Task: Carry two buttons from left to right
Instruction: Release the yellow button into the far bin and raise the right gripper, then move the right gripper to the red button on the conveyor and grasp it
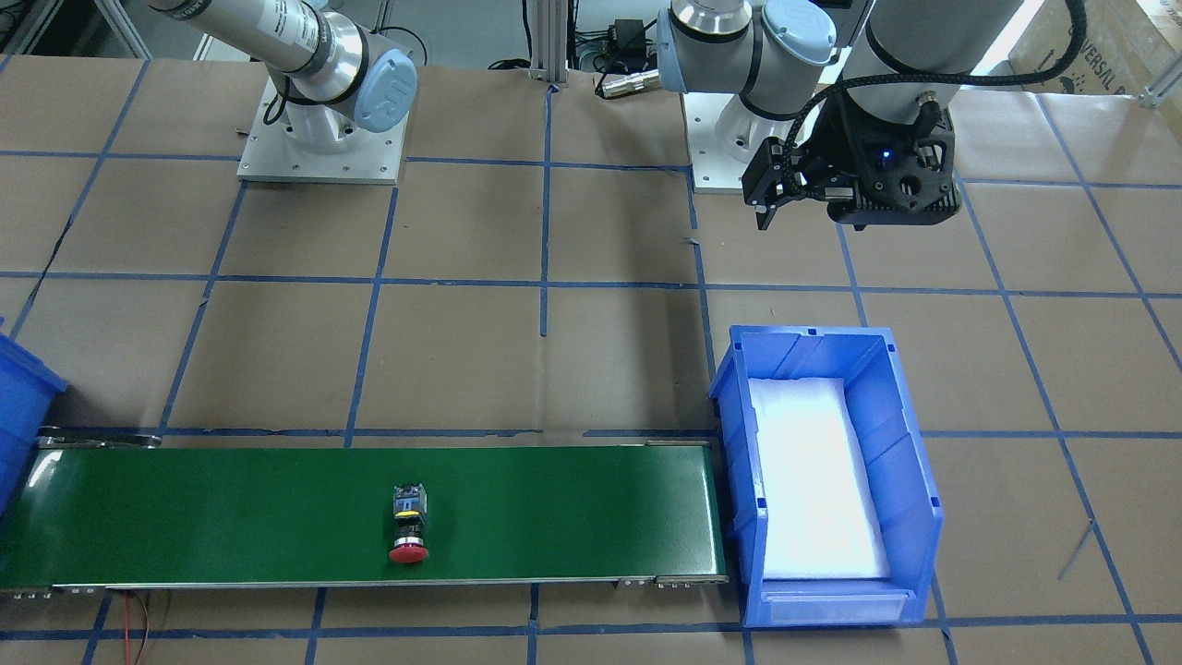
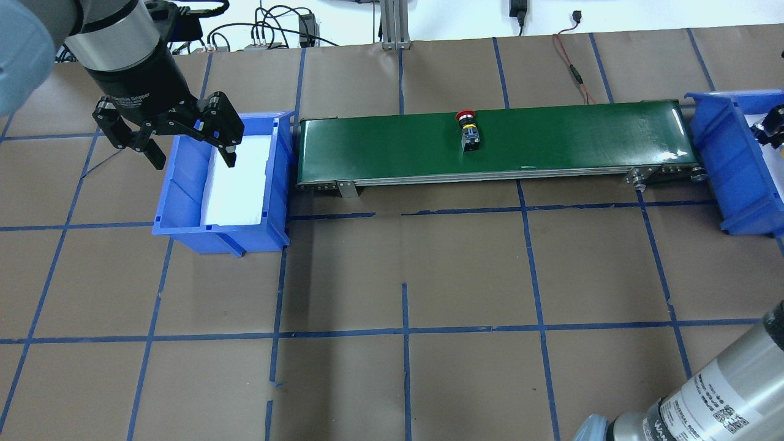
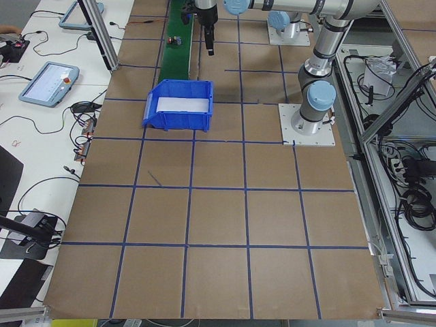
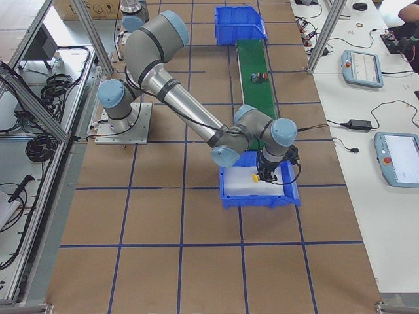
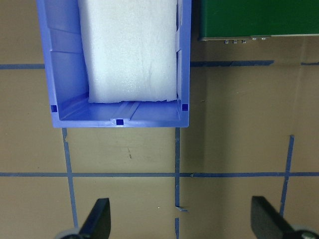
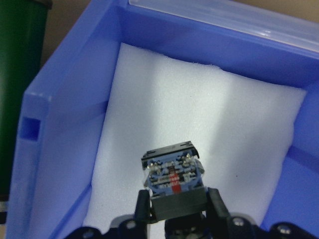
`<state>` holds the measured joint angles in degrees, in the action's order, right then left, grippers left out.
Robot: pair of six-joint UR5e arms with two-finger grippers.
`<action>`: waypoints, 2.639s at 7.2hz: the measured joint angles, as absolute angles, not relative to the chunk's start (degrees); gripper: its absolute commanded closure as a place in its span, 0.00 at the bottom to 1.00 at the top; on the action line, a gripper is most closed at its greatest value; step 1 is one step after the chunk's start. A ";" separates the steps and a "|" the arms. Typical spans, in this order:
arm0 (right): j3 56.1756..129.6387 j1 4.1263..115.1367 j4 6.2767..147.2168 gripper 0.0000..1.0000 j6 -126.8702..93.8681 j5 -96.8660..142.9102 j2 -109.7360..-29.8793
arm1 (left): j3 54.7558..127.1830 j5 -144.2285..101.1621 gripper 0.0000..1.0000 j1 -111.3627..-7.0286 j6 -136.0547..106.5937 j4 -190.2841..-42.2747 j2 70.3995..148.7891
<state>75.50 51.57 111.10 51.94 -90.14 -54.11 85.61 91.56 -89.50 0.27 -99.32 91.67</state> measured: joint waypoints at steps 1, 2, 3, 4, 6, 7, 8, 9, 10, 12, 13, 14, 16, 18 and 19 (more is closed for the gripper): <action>76.41 51.27 112.41 0.25 51.84 -90.28 -54.08 | 85.60 91.59 0.00 -89.49 0.26 -99.32 91.67; 76.99 51.14 113.92 0.00 51.79 -90.34 -54.06 | 85.61 91.64 0.00 -89.48 0.26 -99.32 91.67; 77.22 51.10 114.77 0.00 51.79 -90.67 -54.07 | 85.61 91.65 0.00 -89.48 0.28 -99.32 91.67; 77.30 51.08 115.10 0.00 51.82 -91.74 -54.20 | 85.60 91.68 0.00 -89.47 0.32 -99.32 91.67; 77.25 51.07 114.90 0.00 51.56 -93.96 -56.13 | 85.60 91.66 0.00 -89.47 0.35 -99.31 91.67; 77.28 51.06 113.24 0.00 51.47 -94.31 -58.79 | 85.60 91.66 0.00 -89.47 0.35 -99.31 91.67; 77.32 51.08 109.26 0.00 51.02 -94.63 -62.50 | 85.60 91.64 0.00 -89.47 0.35 -99.31 91.68; 77.39 51.41 104.45 0.00 48.79 -94.68 -66.63 | 85.60 91.51 0.00 -89.47 0.33 -99.31 91.68; 77.68 52.36 100.38 0.00 44.25 -93.73 -69.67 | 85.60 91.44 0.00 -89.48 0.29 -99.32 91.67; 80.05 56.89 97.14 0.00 34.14 -90.89 -72.59 | 85.61 91.29 0.00 -89.53 0.27 -99.32 91.68; 81.50 60.88 97.68 0.00 29.80 -90.36 -73.44 | 85.61 91.25 0.00 -89.53 0.26 -99.32 91.68; 83.83 65.98 100.45 0.00 23.80 -90.34 -73.63 | 85.61 91.24 0.00 -89.51 0.27 -99.32 91.67; 89.82 75.48 109.14 0.00 11.41 -90.53 -73.74 | 85.61 91.23 0.00 -89.48 0.26 -99.32 91.67; 91.37 83.80 111.91 0.00 -0.88 -90.34 -72.95 | 85.61 91.23 0.00 -89.50 0.26 -99.32 91.67; 91.44 86.80 113.71 0.01 -4.47 -90.37 -71.45 | 85.61 91.27 0.00 -89.50 0.26 -99.32 91.67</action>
<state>91.44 86.80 113.71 -4.47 -90.37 -71.45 85.61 91.27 -89.50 0.26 -99.32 91.67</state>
